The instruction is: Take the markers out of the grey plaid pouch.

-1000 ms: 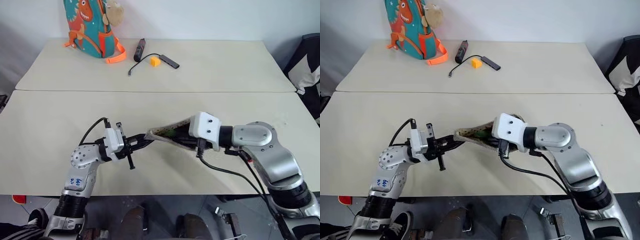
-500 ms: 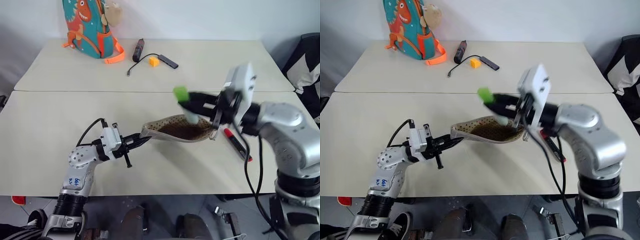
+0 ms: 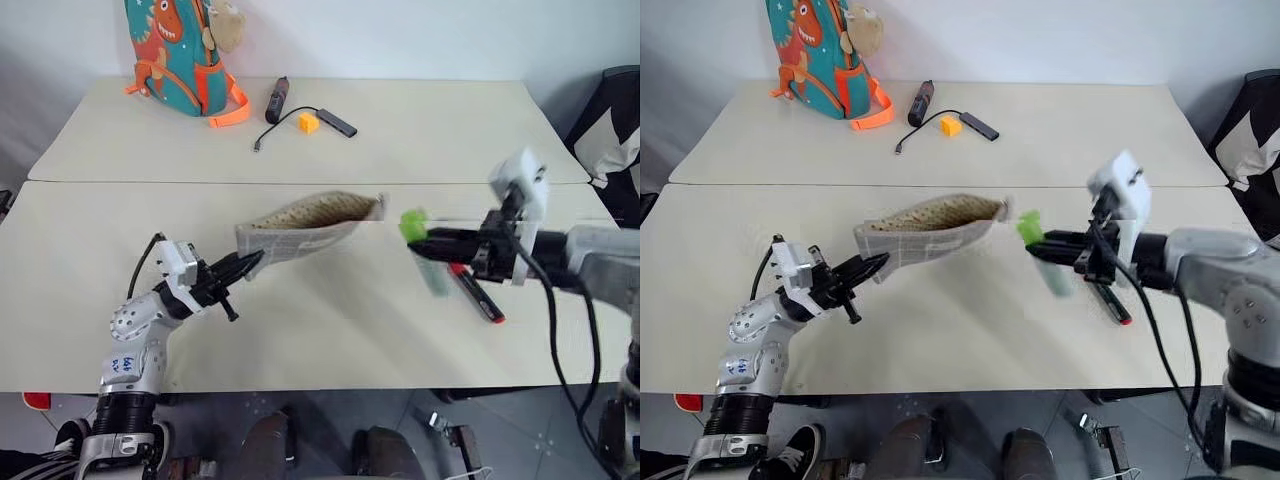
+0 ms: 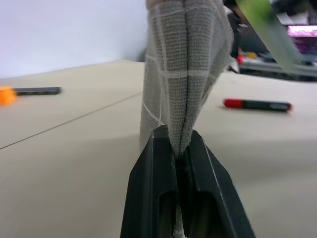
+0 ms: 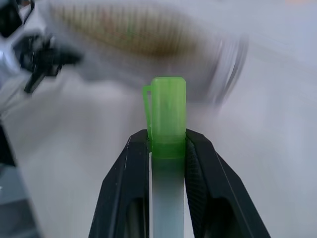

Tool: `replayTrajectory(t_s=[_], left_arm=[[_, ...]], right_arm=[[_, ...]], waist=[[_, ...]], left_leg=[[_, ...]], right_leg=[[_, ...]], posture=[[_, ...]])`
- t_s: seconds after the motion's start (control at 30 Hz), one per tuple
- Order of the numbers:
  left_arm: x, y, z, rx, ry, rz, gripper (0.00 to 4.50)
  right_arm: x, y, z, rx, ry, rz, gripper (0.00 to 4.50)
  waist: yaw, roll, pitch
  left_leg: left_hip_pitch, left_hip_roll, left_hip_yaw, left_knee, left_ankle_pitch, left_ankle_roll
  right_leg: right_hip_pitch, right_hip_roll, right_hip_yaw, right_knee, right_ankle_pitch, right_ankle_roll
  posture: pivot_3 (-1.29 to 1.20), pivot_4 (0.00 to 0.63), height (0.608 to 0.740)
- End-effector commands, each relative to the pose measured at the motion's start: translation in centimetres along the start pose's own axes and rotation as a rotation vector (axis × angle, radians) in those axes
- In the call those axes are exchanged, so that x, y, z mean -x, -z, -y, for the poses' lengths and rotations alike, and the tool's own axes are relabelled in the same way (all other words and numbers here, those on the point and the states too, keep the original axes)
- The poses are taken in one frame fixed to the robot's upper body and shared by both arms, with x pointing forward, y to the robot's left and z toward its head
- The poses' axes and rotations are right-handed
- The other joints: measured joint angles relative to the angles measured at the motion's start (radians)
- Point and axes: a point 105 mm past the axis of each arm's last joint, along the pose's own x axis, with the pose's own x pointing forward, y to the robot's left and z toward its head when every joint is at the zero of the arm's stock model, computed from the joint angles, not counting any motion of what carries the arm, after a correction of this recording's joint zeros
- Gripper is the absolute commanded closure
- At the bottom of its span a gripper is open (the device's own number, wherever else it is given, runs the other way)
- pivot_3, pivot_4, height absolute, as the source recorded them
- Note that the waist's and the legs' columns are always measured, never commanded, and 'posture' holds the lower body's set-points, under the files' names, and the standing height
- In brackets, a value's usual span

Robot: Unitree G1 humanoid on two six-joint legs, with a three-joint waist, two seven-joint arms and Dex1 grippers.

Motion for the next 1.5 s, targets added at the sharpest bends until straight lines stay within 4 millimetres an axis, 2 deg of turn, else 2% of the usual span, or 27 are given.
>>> replayTrajectory(t_s=[0.03, 0.17, 0.27, 0.33, 0.43, 0.6, 0.73, 0.8, 0.87, 0.97, 1.03, 1.13, 1.2, 1.23, 1.33, 1.5], left_arm=[[0.0, -1.2, -0.5, -0.012, -0.009, 0.045, 4.50], [0.2, -1.2, -1.0, 0.012, -0.040, 0.057, 4.50], [0.2, -1.4, -0.9, 0.025, -0.035, 0.061, 4.50], [0.2, -1.5, -0.7, 0.042, -0.026, 0.067, 4.50], [0.2, -1.4, 0.0, 0.077, 0.021, 0.053, 4.50], [0.4, -1.4, 0.0, 0.094, 0.022, 0.047, 4.50], [1.3, -1.1, -0.7, 0.133, 0.001, 0.004, 4.50], [2.0, -0.5, -1.4, 0.258, -0.039, -0.041, 4.50], [3.0, 0.1, -1.8, 0.379, -0.077, -0.085, 4.50], [3.9, -0.4, -3.1, 0.479, -0.171, -0.059, 4.50], [4.3, -0.9, -3.6, 0.549, -0.219, -0.035, 4.50], [4.5, -1.1, -3.1, 0.623, -0.223, -0.044, 4.50], [4.9, -1.3, -3.0, 0.596, -0.210, -0.046, 4.50], [5.0, -1.4, -3.2, 0.593, -0.220, -0.044, 3.95], [4.9, -1.8, -3.2, 0.564, -0.226, -0.033, 3.13], [5.5, -2.4, -3.4, 0.469, -0.244, -0.068, 1.52]], right_arm=[[-1.0, 2.7, 1.4, -0.054, 0.114, -0.047, 3.92], [-1.8, 6.4, 1.7, -0.123, 0.139, -0.094, 3.92], [-1.8, 8.0, 2.5, -0.149, 0.183, -0.120, 3.92], [-1.9, 7.9, 2.7, -0.165, 0.184, -0.101, 3.92], [-2.3, 7.3, 2.8, -0.198, 0.158, -0.065, 2.95], [-2.6, 7.3, 3.4, -0.152, 0.194, -0.069, 1.26], [-2.3, 4.5, 4.9, -0.009, 0.270, 0.089, 0.01], [-1.9, 2.6, 5.4, 0.011, 0.287, 0.182, 0.01], [-2.0, 1.7, 5.3, 0.078, 0.282, 0.213, 0.01], [-2.5, 1.4, 4.8, 0.117, 0.258, 0.231, 0.01], [-3.1, 1.3, 3.6, 0.156, 0.197, 0.218, 0.01], [-3.8, 1.3, 2.3, 0.177, 0.129, 0.237, 0.01], [-4.1, 1.7, 1.9, 0.241, 0.113, 0.216, 0.01], [-4.3, 2.2, 1.9, 0.276, 0.111, 0.184, 0.00], [-4.5, 2.9, 2.1, 0.297, 0.106, 0.156, 0.00], [-4.8, 2.8, 1.9, 0.298, 0.071, 0.164, 0.00]], waist=[[0.000, -0.002, -0.001], [0.005, -0.003, -0.002], [0.002, -0.003, -0.002], [0.001, -0.003, -0.002], [0.001, -0.003, -0.002], [0.001, -0.003, -0.002], [0.001, -0.003, -0.002], [0.000, -0.002, -0.001], [-0.003, -0.002, -0.001], [-0.003, -0.002, -0.001], [-0.001, -0.002, -0.001], [-0.001, -0.002, -0.001], [-0.001, -0.002, -0.001], [-0.001, -0.002, -0.001], [0.000, -0.002, -0.001], [-0.001, -0.002, -0.001]], left_leg=[[0.000, 0.000, 0.000, 0.000, 0.000, 0.000], [-0.001, -0.001, -0.002, 0.000, 0.000, 0.000], [0.000, -0.001, 0.000, 0.000, 0.000, 0.000], [0.000, -0.001, 0.000, 0.000, 0.000, 0.001], [0.000, -0.001, 0.000, 0.000, 0.000, 0.001], [0.000, -0.001, 0.000, 0.000, 0.000, 0.001], [0.000, -0.001, 0.001, 0.000, 0.000, 0.001], [0.000, -0.001, 0.001, 0.000, 0.000, 0.001], [0.000, -0.001, 0.001, -0.001, 0.000, 0.000], [0.001, 0.000, 0.001, -0.002, 0.000, 0.000], [0.000, 0.000, 0.000, -0.002, 0.000, 0.000], [0.000, 0.000, 0.000, -0.002, 0.000, 0.000], [0.000, -0.001, 0.000, -0.002, 0.000, 0.000], [0.001, -0.001, 0.000, -0.001, 0.000, 0.000], [0.001, -0.001, 0.001, -0.001, 0.000, 0.000], [0.001, -0.001, 0.001, -0.002, 0.000, 0.000]], right_leg=[[0.000, 0.000, 0.000, 0.000, 0.000, 0.000], [0.000, 0.000, 0.001, 0.000, 0.000, 0.000], [0.000, 0.001, 0.000, 0.000, 0.001, 0.001], [0.000, 0.001, 0.000, 0.000, 0.001, 0.001], [0.000, 0.001, 0.000, -0.001, 0.001, 0.001], [-0.001, 0.001, 0.001, 0.000, 0.001, 0.001], [-0.001, 0.001, 0.001, 0.000, 0.001, 0.001], [-0.001, 0.001, 0.001, 0.000, 0.001, 0.001], [-0.002, 0.001, 0.001, 0.001, 0.001, 0.001], [-0.002, 0.001, 0.002, 0.001, 0.001, 0.001], [-0.002, 0.001, 0.002, 0.002, 0.001, 0.001], [-0.001, 0.001, 0.003, 0.002, 0.001, 0.001], [-0.001, 0.001, 0.004, 0.002, 0.001, 0.001], [-0.001, 0.001, 0.004, 0.001, 0.001, 0.001], [-0.001, 0.001, 0.004, 0.000, 0.001, 0.001], [-0.002, 0.001, 0.004, 0.000, 0.001, 0.001]], posture=[[0.00, 0.150, 0.740], [0.00, 0.150, 0.740], [0.00, 0.150, 0.740], [0.00, 0.150, 0.740], [0.00, 0.150, 0.740], [0.00, 0.150, 0.740], [0.00, 0.150, 0.740], [0.00, 0.150, 0.740], [0.00, 0.150, 0.740], [0.00, 0.150, 0.740], [0.00, 0.150, 0.740], [0.00, 0.150, 0.740], [0.00, 0.150, 0.740], [0.00, 0.150, 0.740], [0.00, 0.150, 0.740], [0.00, 0.150, 0.740]])
